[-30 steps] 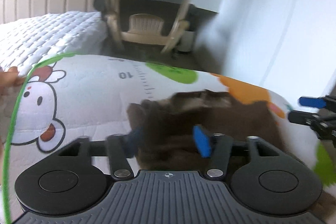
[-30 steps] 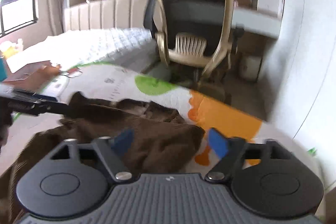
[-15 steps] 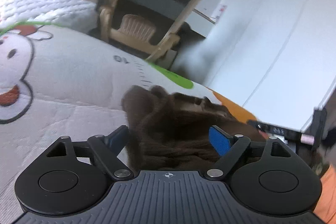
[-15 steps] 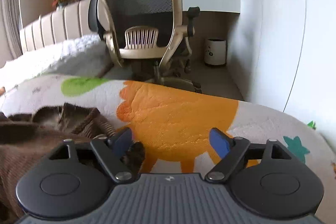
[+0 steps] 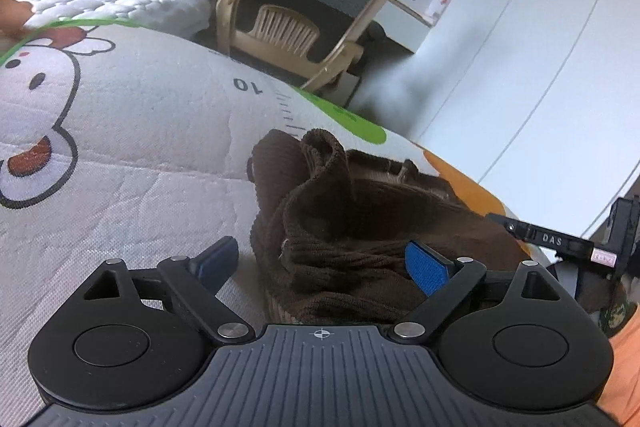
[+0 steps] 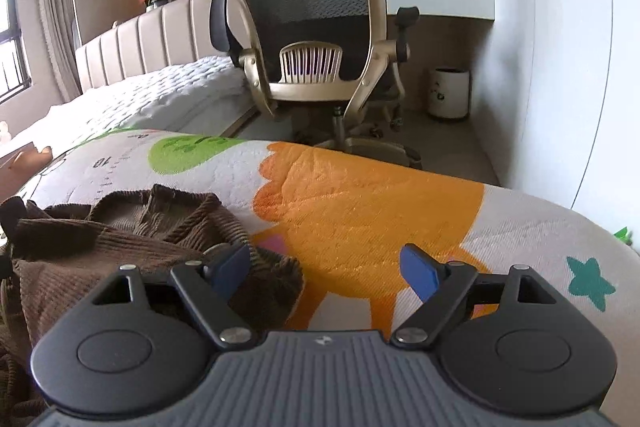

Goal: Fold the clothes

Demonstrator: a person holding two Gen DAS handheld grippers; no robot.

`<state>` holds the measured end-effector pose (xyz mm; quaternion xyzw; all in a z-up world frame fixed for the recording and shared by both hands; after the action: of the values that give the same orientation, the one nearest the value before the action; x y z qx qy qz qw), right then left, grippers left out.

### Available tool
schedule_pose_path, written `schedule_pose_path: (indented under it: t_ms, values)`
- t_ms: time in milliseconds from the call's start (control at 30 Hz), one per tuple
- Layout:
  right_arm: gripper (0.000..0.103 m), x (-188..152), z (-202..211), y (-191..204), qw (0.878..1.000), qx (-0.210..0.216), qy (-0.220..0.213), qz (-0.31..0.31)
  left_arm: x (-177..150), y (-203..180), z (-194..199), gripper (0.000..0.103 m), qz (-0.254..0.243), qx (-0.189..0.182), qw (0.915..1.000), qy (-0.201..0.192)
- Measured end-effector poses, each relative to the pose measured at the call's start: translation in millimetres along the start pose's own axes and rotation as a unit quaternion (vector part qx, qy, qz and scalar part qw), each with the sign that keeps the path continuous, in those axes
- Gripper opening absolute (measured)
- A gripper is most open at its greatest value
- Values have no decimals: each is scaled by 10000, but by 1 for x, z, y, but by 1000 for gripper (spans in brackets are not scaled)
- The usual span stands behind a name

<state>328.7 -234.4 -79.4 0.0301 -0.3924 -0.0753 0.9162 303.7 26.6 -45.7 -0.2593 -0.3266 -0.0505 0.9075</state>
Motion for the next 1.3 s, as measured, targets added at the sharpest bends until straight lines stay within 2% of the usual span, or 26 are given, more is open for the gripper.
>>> schedule_pose_path:
  t_ms: [67, 100, 133, 167, 200, 300, 400, 533, 600, 700, 833, 867, 967, 1000, 1067, 1133, 1200, 1300]
  values:
    - [83, 2, -2, 1, 9999, -49, 67, 57, 11, 4, -3, 94, 191, -97, 9997, 96]
    - [80, 4, -2, 2, 9999, -88, 84, 101, 17, 6, -4, 94, 330, -167, 9992, 130]
    - [75, 7, 0, 5, 9998, -116, 41, 161, 24, 10, -6, 94, 498, -254, 9983, 158]
    - [63, 12, 2, 7, 9999, 29, 47, 103, 30, 13, -8, 94, 672, -339, 9970, 189]
    - [57, 17, 3, 9, 9998, 182, 56, 40, 35, 14, -13, 94, 745, -360, 9963, 245]
    - [56, 31, -3, 20, 9975, 655, 231, -102, 50, 14, -30, 89, 672, -251, 9966, 414]
    - [56, 46, -19, 35, 9962, 784, 390, 29, 57, 10, -44, 83, 343, 41, 9988, 344]
    - [56, 54, -52, 57, 9916, 1005, 773, 254, 56, 5, -52, 83, 340, -112, 9989, 293]
    - [57, 49, -65, 65, 9909, 852, 964, 406, 52, 0, -50, 84, 155, -82, 9991, 392]
    - [57, 47, -62, 66, 9912, 828, 905, 493, 34, -9, -37, 84, -492, 209, 9970, 561]
    - [56, 42, -57, 65, 9920, 768, 770, 644, -1, -18, -10, 85, -1387, 710, 9853, 693]
    - [56, 41, -57, 66, 9921, 697, 756, 721, -6, -18, -2, 90, -1431, 727, 9841, 760]
    - [57, 39, -56, 68, 9918, 518, 735, 910, -5, -14, 21, 93, -1103, 409, 9876, 1038]
    - [58, 39, -55, 69, 9916, 487, 740, 939, 1, -11, 29, 93, -876, 245, 9907, 1008]
    - [59, 43, -51, 68, 9922, 458, 681, 938, 26, -2, 40, 93, -182, -122, 9975, 669]
    - [59, 52, -40, 64, 9941, 450, 493, 856, 51, 5, 36, 94, 380, -370, 9975, 459]
    - [59, 60, -27, 60, 9959, 415, 286, 745, 67, 6, 14, 94, 412, -194, 9976, 516]
    - [58, 67, -17, 57, 9969, 191, 329, 694, 76, 4, -19, 94, 222, 166, 9969, 738]
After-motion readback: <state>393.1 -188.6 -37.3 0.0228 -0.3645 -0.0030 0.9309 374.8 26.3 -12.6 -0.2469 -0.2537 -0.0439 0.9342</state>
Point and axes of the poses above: each gripper's, at about its wrist camera, not at the fingertips, and z roughly against the way its jaws point, y to its left, x to its top, the point moved 5 cm from there along -z, roughly the way its jaws point, and after that the axes turned 10 degrees about y, right-handed, at the moved point
